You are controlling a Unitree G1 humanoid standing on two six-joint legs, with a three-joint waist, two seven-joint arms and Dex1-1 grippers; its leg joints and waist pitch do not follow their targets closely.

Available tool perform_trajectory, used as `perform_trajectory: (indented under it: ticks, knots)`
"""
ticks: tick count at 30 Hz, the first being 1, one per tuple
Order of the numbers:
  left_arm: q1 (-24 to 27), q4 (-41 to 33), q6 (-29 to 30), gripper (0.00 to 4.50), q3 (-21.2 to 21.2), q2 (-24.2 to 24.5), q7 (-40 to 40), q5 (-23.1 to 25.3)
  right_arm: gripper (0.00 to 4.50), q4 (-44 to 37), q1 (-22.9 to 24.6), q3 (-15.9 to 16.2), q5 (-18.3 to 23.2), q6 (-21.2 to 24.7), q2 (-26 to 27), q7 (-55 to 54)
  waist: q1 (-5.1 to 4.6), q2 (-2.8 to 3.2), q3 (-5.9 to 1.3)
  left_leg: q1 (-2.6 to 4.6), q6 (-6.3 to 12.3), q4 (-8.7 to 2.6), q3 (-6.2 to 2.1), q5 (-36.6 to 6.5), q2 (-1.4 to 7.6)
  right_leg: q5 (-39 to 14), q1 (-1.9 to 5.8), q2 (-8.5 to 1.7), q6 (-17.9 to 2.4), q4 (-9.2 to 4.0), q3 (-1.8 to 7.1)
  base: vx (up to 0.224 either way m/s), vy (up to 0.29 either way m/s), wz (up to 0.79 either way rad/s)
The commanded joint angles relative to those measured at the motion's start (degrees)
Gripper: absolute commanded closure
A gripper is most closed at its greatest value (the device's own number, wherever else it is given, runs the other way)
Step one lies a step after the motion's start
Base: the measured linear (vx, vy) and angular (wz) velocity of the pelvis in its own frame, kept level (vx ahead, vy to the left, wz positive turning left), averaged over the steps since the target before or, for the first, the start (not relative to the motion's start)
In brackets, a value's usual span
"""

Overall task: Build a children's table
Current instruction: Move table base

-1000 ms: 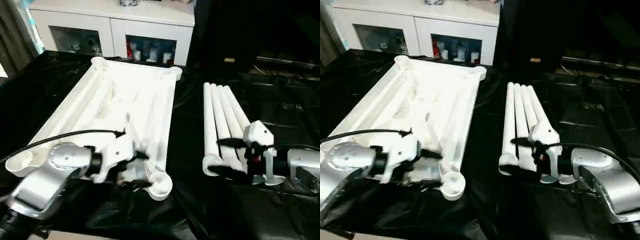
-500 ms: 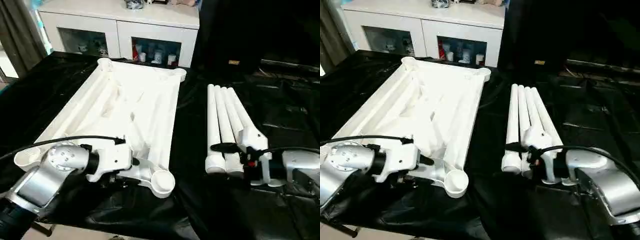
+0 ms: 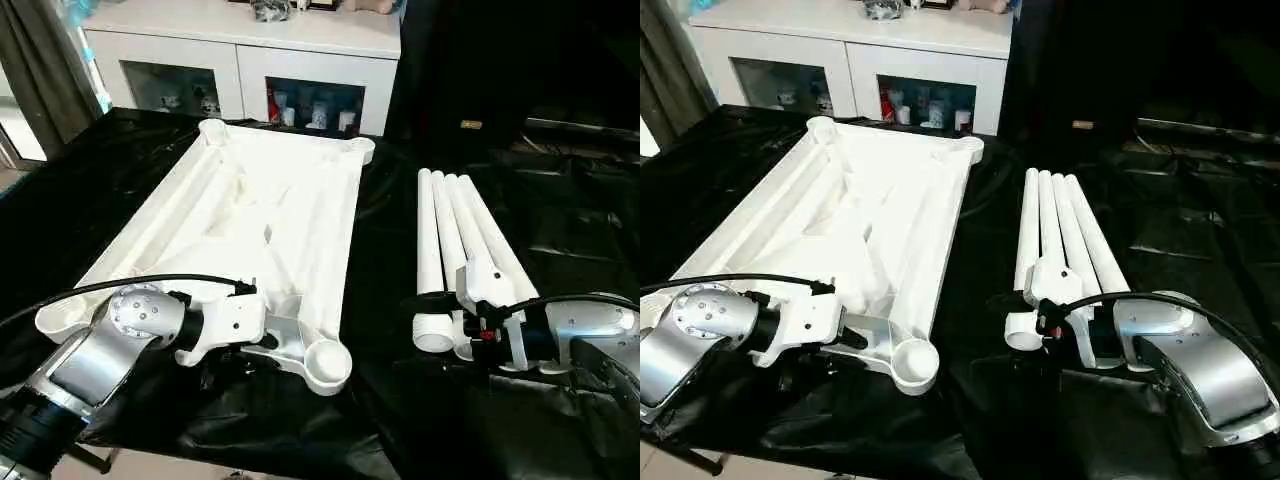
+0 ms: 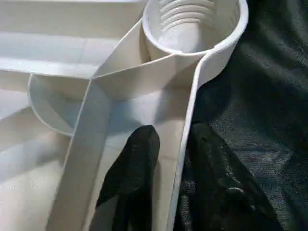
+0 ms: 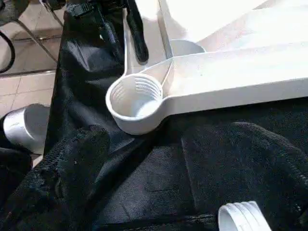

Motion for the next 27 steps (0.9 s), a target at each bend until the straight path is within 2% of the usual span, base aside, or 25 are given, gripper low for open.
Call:
perform_trajectory:
  ticks: [1,2,7,12,15,16,17,19,24,27]
  knots:
    - [-1.5,1.2,-0.4,3.41,0.1,-0.5,1.1,1.1,0.0,-0.2,-0.6,0.5,-0.3,-0.1,-0.4,0.1,0.07,0.56,-3.0,-0.42,0.77,-5.05,0.46,-11.9,1.3,-19.3,3.13,-3.45,-9.4,-4.46,2.28,0.0,0.0,0.0]
    - [-1.5,1.3,-0.4,3.67,0.1,-0.6,1.1,1.1,0.0,-0.2,-0.5,0.6,-0.3,-0.1,-0.4,0.1,0.04,0.42,-3.05,-0.46,0.8,-5.02,0.48,-11.8,1.26,-19.2,3.21,-3.44,-9.4,-4.44,2.28,0.0,0.0,0.0]
    - [-2.2,2.7,0.9,4.09,0.2,-1.5,3.0,2.8,0.0,0.1,-0.7,0.7,-0.5,-0.1,-0.4,-0.1,0.01,0.34,-3.04,-0.56,0.89,-5.05,0.46,-11.5,1.3,-19.3,3.28,-3.53,-9.3,-4.46,2.31,0.0,0.0,0.0]
    - [-2.8,3.4,4.0,4.31,1.4,-3.2,6.4,3.5,0.0,0.6,-1.1,0.8,-1.0,-0.5,-0.1,-0.2,-0.29,0.18,-3.2,-0.81,0.92,-4.9,0.44,-9.9,1.21,-17.7,3.53,-3.51,-9.3,-4.16,2.24,0.0,0.0,0.0]
    - [-3.1,3.7,5.3,4.42,2.3,-4.4,7.9,3.4,0.0,0.7,-1.2,0.8,-1.2,-0.6,0.0,-0.4,-0.52,-0.02,-3.15,-0.89,1.31,-4.8,0.56,-9.3,1.14,-18.3,3.53,-3.52,-9.4,-4.3,2.25,0.0,0.0,0.0]
    - [-3.2,3.8,6.2,4.47,2.7,-5.1,9.1,3.4,0.0,0.9,-1.3,0.9,-1.3,-0.7,0.1,-0.5,-0.64,-0.3,-3.14,-0.85,1.42,-4.75,0.64,-9.4,1.17,-18.7,3.47,-3.5,-9.4,-4.38,2.23,0.0,0.0,0.0]
    - [-3.2,3.8,6.2,4.47,2.7,-5.1,9.1,3.4,0.0,0.9,-1.3,0.9,-1.3,-0.7,0.1,-0.5,-0.64,-0.2,-3.12,-0.84,1.47,-4.74,0.62,-9.4,1.16,-18.9,3.45,-3.51,-9.4,-4.35,2.23,0.0,0.0,0.0]
    - [-3.0,3.6,6.6,4.47,3.2,-6.1,11.3,4.4,0.0,1.1,-1.4,1.2,-1.7,-1.0,0.5,-0.9,-0.76,-0.41,-3.09,-0.87,1.77,-4.71,0.68,-9.4,1.14,-20.1,3.41,-3.49,-8.9,-4.55,2.21,0.0,0.0,0.0]
    - [-2.7,3.8,7.1,4.47,2.4,-6.0,15.1,7.7,0.0,1.4,-1.5,1.3,-2.0,-1.2,0.7,-1.1,-1.12,-0.48,-3.11,-0.91,2.3,-4.64,0.63,-9.1,1.13,-20.7,3.34,-3.45,-8.2,-4.63,2.14,0.0,0.0,0.0]
    - [-2.8,4.4,4.9,4.47,2.4,-6.2,16.0,8.2,0.0,1.6,-1.7,1.4,-2.3,-1.5,0.9,-1.2,-1.05,-0.37,-3.1,-0.86,2.43,-4.63,0.66,-9.1,1.09,-21.2,3.26,-3.44,-8.1,-4.72,2.12,0.0,0.0,0.0]
